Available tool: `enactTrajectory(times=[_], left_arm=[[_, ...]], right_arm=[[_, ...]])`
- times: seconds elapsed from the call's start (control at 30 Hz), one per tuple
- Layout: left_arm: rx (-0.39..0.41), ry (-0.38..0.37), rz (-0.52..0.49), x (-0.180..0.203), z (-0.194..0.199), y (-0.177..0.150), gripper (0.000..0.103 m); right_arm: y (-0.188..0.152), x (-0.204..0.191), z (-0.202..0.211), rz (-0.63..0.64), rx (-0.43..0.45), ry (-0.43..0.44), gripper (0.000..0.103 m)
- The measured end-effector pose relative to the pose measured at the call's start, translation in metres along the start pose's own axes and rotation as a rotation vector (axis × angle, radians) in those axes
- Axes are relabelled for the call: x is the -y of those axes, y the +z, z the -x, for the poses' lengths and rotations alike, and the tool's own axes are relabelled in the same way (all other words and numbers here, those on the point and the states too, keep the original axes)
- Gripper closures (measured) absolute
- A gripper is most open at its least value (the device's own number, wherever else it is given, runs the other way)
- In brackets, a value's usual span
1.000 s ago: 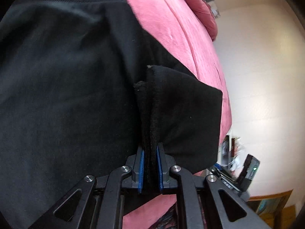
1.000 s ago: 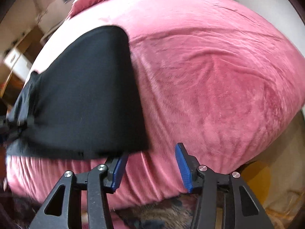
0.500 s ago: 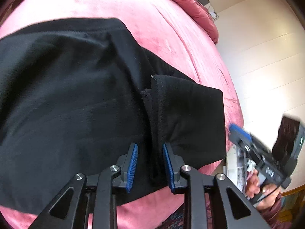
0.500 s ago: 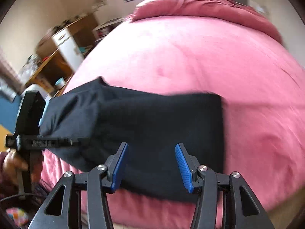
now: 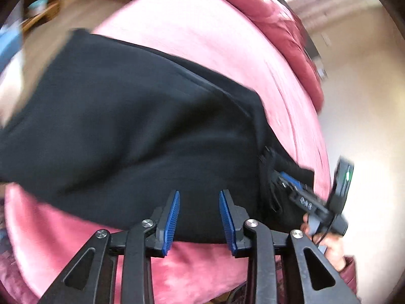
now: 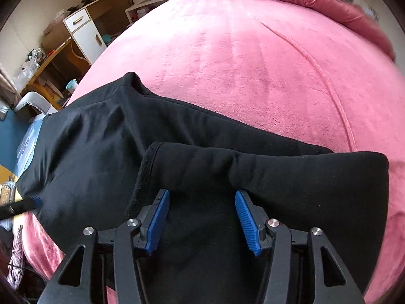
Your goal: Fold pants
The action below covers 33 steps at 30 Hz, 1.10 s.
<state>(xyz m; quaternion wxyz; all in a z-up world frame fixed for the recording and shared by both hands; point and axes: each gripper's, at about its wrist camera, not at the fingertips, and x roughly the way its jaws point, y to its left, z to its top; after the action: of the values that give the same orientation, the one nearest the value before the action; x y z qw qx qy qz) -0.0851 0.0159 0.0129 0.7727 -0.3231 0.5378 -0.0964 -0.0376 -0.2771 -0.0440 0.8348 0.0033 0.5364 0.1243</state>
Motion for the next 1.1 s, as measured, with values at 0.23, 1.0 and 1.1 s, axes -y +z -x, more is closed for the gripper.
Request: enactTrajectory(times=[0.23,1.0,1.1], left_arm=[[0.184,0.037,0.365,-0.12,0.079,-0.002,0.065],[0.212,-0.062,0.709,-0.191,0.03,-0.004,0.063],[0.22,-0.088,0.751,-0.195,0.033,-0.009,0.064]], right_arm=[[-0.011,-0.005,0.024,-0.009,0.079,-0.016,0.042],[-0.05,-0.047,0.067,0.025,0.134,0.011,0.032],[-0.051,-0.049,0.063,0.026,0.124,0.016,0.032]])
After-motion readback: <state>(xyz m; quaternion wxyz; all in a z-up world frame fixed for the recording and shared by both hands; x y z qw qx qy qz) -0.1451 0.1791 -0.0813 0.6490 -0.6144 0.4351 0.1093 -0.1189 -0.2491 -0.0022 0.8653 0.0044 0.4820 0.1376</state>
